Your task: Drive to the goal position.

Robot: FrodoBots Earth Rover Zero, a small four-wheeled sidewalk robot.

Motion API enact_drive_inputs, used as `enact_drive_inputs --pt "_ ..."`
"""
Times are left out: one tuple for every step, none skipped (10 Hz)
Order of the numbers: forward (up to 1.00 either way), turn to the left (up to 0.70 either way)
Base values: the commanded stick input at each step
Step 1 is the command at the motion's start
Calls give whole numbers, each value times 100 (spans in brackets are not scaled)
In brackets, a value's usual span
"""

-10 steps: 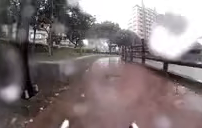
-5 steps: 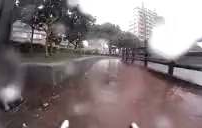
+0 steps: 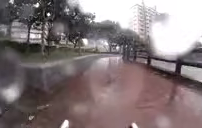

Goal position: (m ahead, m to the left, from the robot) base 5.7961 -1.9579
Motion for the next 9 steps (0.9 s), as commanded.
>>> enact_drive_inputs --pt "70 0" --pt "70 0" --pt "70 0" --pt "70 0" --pt "70 0" --pt "70 0" --pt "70 0" --pt "70 0" --pt "70 0"
